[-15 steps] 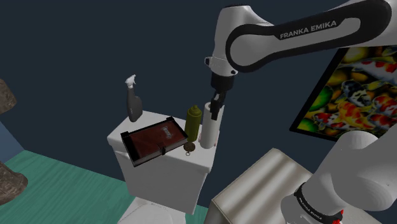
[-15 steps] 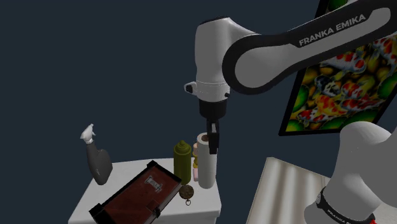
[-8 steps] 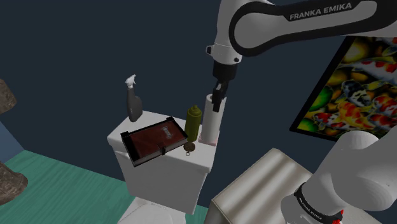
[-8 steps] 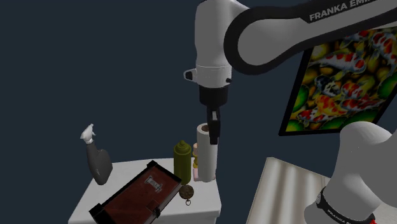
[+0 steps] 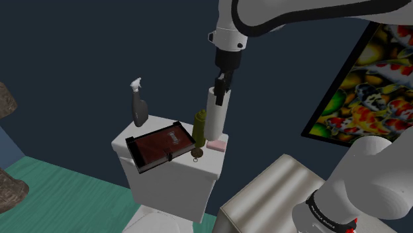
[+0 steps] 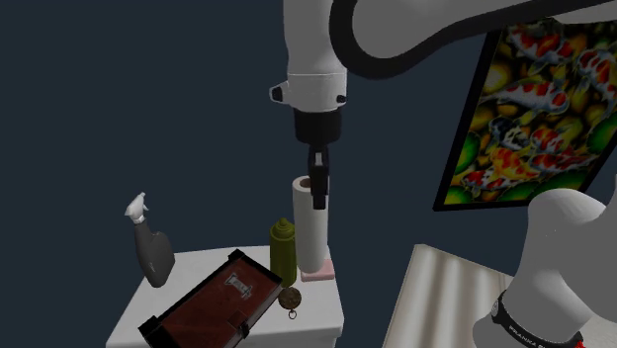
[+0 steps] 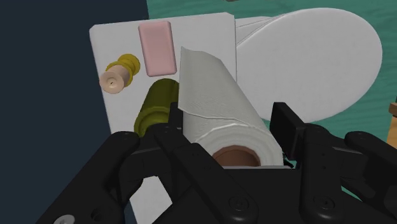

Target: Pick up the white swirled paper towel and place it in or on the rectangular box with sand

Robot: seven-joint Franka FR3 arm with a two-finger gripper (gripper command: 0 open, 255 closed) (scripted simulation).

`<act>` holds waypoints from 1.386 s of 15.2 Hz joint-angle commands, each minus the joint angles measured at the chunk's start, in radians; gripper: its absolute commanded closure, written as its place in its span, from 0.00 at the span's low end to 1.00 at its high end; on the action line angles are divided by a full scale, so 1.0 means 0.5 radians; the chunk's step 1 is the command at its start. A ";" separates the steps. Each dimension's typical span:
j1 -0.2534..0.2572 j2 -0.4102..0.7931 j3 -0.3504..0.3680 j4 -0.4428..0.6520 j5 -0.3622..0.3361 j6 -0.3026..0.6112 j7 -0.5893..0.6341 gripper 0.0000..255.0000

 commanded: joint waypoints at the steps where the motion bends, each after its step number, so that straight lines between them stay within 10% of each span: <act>1: 0.012 0.131 0.036 0.175 -0.007 -0.043 0.056 1.00; 15: 0.224 1.324 0.208 1.955 -0.241 -0.649 0.436 1.00; 21: 0.217 1.295 0.203 1.781 -0.233 -0.502 0.435 1.00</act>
